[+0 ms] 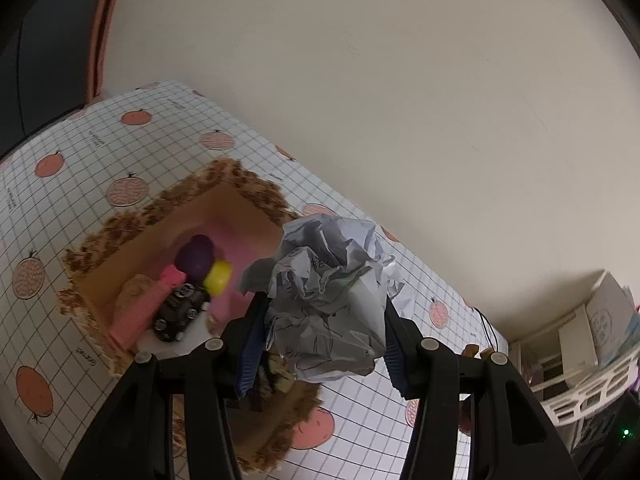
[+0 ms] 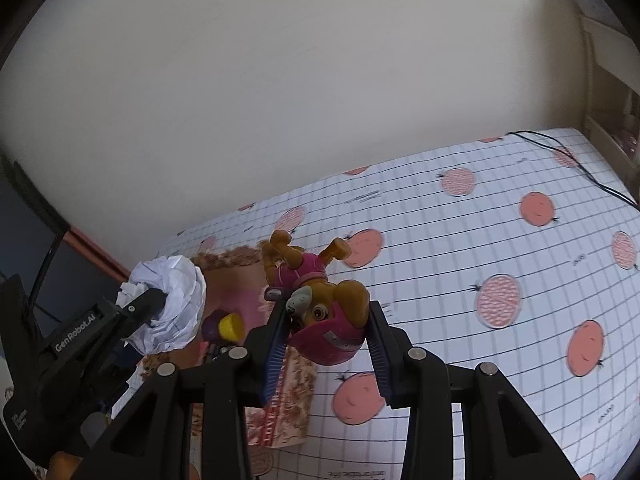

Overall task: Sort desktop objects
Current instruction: 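Lift the paper ball and doll and carry both over the box, then open both tools to drop the paper ball and doll into the box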

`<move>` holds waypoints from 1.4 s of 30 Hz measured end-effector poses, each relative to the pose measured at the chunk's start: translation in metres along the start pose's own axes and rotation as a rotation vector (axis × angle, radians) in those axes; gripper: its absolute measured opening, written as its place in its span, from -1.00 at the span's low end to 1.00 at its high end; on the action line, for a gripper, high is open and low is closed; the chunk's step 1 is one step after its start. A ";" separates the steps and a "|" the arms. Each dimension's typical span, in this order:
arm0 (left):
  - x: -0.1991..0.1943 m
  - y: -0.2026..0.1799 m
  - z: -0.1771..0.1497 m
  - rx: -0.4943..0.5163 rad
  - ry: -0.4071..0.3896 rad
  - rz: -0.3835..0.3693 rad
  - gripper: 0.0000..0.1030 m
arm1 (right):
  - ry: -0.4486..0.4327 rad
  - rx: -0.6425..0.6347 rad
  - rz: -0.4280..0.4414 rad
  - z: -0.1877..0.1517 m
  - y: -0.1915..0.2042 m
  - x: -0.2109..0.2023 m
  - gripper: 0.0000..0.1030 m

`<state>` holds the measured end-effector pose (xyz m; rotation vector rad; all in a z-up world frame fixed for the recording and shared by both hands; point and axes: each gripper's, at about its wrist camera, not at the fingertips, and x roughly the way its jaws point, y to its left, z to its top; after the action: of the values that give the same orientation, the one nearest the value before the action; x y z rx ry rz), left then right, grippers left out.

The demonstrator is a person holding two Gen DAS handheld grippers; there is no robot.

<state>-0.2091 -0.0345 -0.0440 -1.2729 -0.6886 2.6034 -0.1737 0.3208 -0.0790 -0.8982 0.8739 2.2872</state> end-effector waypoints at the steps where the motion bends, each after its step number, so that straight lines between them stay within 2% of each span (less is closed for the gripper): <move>1: -0.001 0.004 0.001 -0.008 -0.002 0.002 0.04 | 0.008 -0.011 0.007 -0.002 0.006 0.004 -0.21; 6: -0.009 0.027 0.010 -0.054 -0.025 0.021 0.04 | 0.035 -0.047 0.036 -0.009 0.026 0.019 -0.21; 15: -0.018 0.073 0.020 -0.143 -0.064 0.104 0.05 | 0.066 -0.125 0.075 -0.023 0.063 0.036 -0.21; 26: -0.025 0.107 0.025 -0.212 -0.081 0.152 0.05 | 0.083 -0.219 0.098 -0.035 0.091 0.051 -0.21; 42: -0.002 0.117 0.019 -0.232 0.002 0.157 0.06 | 0.127 -0.253 0.081 -0.044 0.097 0.067 -0.21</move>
<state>-0.2168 -0.1447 -0.0879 -1.4482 -0.9502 2.7083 -0.2635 0.2410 -0.1169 -1.1467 0.6931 2.4715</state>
